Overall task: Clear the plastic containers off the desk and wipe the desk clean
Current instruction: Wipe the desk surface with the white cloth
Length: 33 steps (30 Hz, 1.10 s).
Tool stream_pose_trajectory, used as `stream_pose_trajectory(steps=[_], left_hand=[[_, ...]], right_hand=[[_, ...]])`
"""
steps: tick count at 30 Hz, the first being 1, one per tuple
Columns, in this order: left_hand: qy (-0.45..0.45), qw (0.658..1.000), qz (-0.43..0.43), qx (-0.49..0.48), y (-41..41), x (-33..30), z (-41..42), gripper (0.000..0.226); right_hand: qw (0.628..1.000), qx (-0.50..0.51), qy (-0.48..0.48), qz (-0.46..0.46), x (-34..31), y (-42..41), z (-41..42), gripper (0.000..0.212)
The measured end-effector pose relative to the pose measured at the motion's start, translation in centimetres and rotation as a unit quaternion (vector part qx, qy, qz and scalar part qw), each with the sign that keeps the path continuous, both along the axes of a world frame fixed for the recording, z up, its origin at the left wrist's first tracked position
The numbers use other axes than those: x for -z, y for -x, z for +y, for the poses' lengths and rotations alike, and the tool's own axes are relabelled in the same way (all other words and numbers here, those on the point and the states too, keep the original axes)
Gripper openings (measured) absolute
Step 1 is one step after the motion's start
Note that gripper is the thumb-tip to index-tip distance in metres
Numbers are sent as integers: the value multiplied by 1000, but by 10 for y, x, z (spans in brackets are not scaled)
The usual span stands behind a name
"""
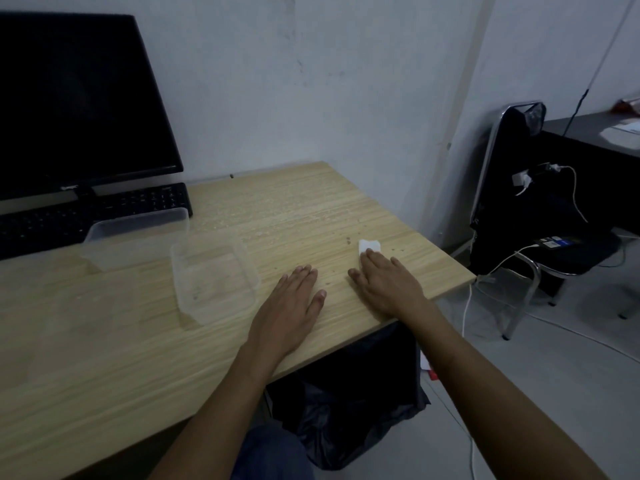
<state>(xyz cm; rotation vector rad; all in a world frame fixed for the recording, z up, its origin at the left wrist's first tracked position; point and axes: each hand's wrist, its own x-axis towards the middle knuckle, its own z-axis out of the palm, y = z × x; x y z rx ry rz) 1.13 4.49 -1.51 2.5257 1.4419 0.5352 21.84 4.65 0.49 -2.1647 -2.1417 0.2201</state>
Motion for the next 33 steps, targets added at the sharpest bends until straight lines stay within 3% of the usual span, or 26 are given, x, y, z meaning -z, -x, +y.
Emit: stream_pose_trajectory(steps=[7, 10, 14, 18, 25, 33], left_hand=[[-10, 1000, -9, 5, 0, 2, 0, 56], [-13, 1000, -6, 6, 1, 4, 0, 59], [-26, 1000, -2, -1, 0, 6, 3, 83], [-19, 1000, -8, -3, -1, 5, 3, 80], [-29, 1000, 3, 9, 0, 6, 2, 98], [-34, 999, 9, 10, -1, 4, 0, 84]], right_hand=[[998, 63, 22, 7, -9, -63, 16, 61], [998, 53, 15, 15, -11, -67, 28, 58], [999, -19, 18, 33, -13, -48, 38, 55], [997, -70, 4, 37, -9, -33, 32, 52], [999, -28, 3, 17, -4, -88, 20, 52], [997, 7, -3, 72, -5, -113, 49, 49]])
